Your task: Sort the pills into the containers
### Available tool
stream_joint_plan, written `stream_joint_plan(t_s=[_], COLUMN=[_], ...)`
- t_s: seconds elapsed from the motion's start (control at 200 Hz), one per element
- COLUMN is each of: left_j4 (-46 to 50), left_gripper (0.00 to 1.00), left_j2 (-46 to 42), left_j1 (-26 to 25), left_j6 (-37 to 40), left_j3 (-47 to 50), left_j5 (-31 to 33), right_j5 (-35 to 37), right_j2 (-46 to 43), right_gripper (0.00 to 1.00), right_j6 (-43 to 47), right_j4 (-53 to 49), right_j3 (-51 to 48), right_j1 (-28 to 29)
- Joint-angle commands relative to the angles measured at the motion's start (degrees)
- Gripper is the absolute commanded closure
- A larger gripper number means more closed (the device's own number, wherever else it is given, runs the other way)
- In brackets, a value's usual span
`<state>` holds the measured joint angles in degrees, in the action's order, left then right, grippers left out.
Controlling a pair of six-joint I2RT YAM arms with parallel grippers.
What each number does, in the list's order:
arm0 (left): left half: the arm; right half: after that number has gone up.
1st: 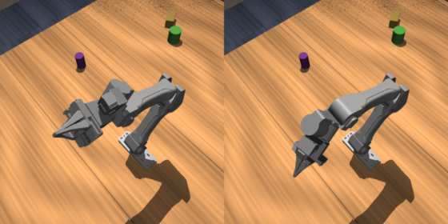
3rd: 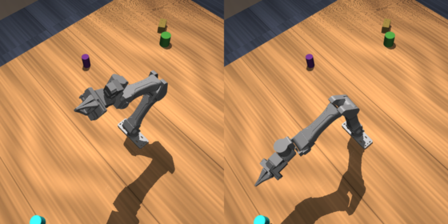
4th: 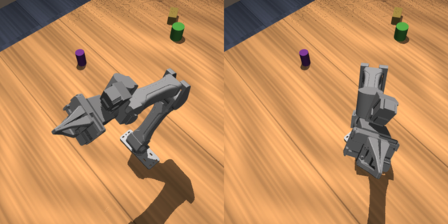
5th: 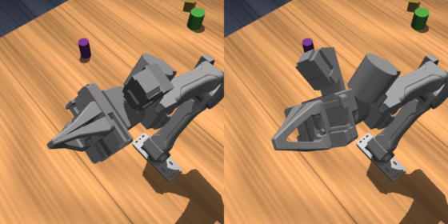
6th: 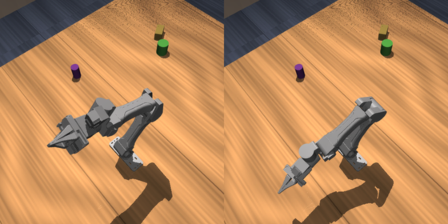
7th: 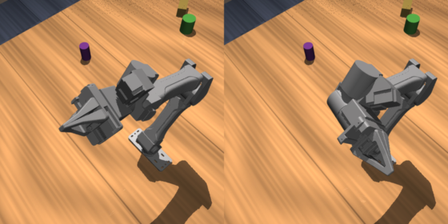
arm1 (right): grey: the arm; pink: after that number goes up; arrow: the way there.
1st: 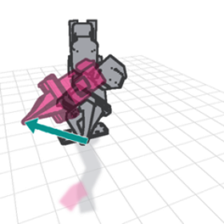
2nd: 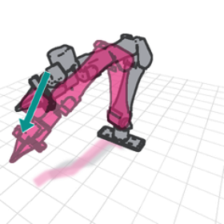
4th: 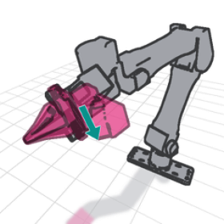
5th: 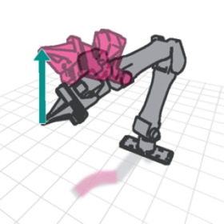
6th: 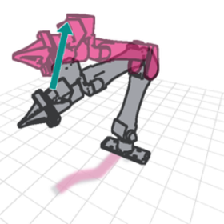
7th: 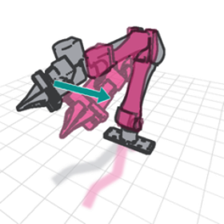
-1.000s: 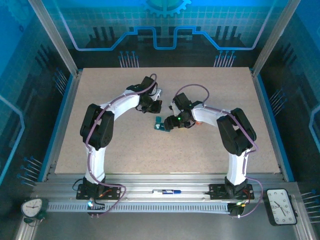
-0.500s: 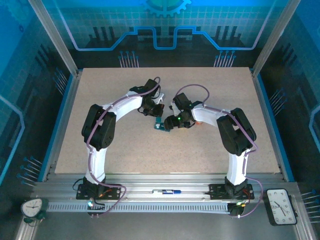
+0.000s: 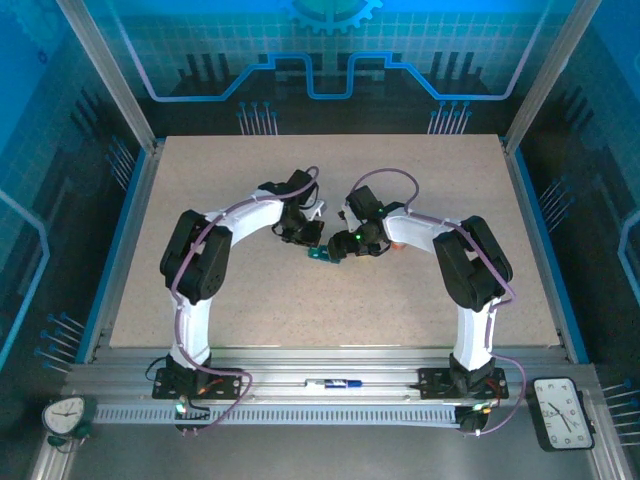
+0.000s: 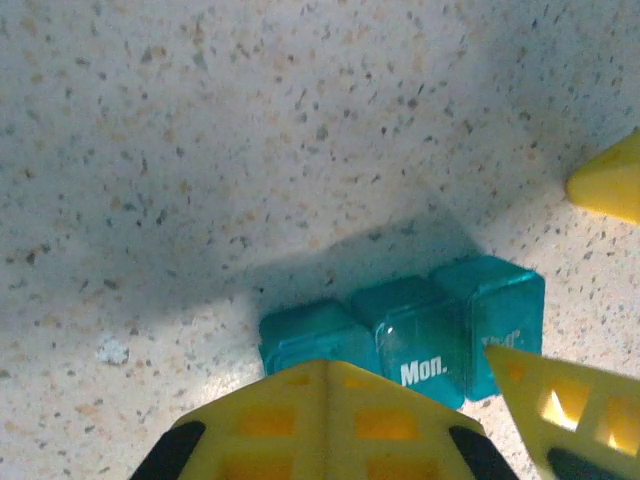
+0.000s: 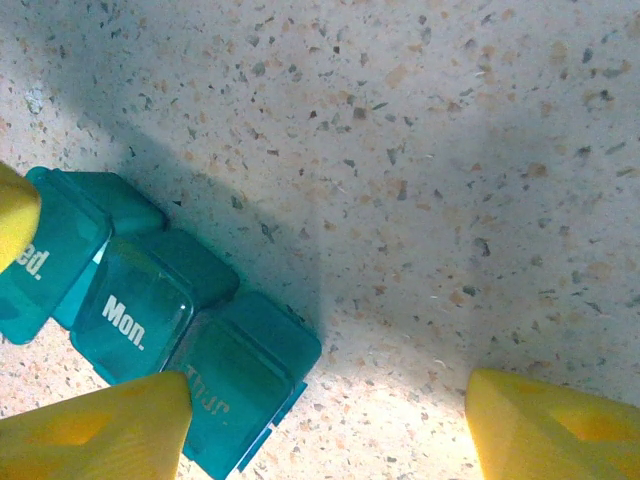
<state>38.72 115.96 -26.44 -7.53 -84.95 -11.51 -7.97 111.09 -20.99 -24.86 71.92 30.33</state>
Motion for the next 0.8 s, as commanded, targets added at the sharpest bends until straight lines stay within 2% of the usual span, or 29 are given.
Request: stream_joint_plan(t_s=[0.0,0.795], left_j4=[0.95,-0.11], left_gripper=[1.00,1.00], left_j2=[-3.40,-3.64], left_j1=[-0.53,-1.51], left_j6=[-0.82,-1.17], left_j3=[1.96,5.23], left_j5=[-1.33,-1.00], right_j5=[1.92,1.90], right_j2=[2.57,3.16], right_gripper=[0.27,0.27], right_j6=[-0.79,-0.98], right_j4=[-0.61,-0.27], right_j3=[-0.43,-0.82], right_j1=[0.35,0.13])
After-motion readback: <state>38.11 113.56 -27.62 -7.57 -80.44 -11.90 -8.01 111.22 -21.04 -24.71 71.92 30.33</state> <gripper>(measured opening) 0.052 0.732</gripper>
